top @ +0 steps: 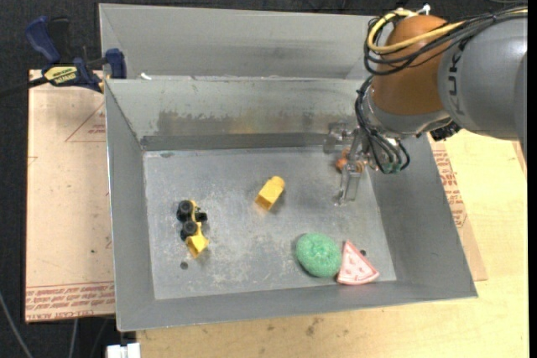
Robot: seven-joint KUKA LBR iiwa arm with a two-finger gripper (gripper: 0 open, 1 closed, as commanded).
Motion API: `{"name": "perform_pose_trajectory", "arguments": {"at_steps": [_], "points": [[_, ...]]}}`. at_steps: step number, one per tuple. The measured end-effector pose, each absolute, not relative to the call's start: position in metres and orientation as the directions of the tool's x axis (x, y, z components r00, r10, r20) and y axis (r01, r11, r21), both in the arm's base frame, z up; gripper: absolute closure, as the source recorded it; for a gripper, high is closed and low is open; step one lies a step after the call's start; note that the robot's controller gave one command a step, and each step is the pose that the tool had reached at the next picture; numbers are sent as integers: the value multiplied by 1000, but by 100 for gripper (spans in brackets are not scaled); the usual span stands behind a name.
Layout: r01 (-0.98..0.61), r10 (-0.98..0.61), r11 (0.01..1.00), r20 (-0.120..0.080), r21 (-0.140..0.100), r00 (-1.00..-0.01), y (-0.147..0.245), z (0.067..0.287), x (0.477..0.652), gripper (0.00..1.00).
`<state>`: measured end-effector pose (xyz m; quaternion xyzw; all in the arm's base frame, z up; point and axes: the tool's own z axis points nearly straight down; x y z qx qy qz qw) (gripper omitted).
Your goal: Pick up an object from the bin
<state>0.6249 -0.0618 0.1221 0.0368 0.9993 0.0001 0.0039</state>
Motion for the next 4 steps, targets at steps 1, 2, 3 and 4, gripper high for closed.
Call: {"name": "perform_pose_trajectory", "arguments": {"at_steps": [1,2,3,4], "points": [[146,146,989,-3,1,-989,-27,82,629,0],[261,261,965,1,3,-965,-11,67,619,0],[279,279,960,-3,0,-960,5,69,630,0],[72,72,997,-4,1,-997,25,70,632,0]]}}
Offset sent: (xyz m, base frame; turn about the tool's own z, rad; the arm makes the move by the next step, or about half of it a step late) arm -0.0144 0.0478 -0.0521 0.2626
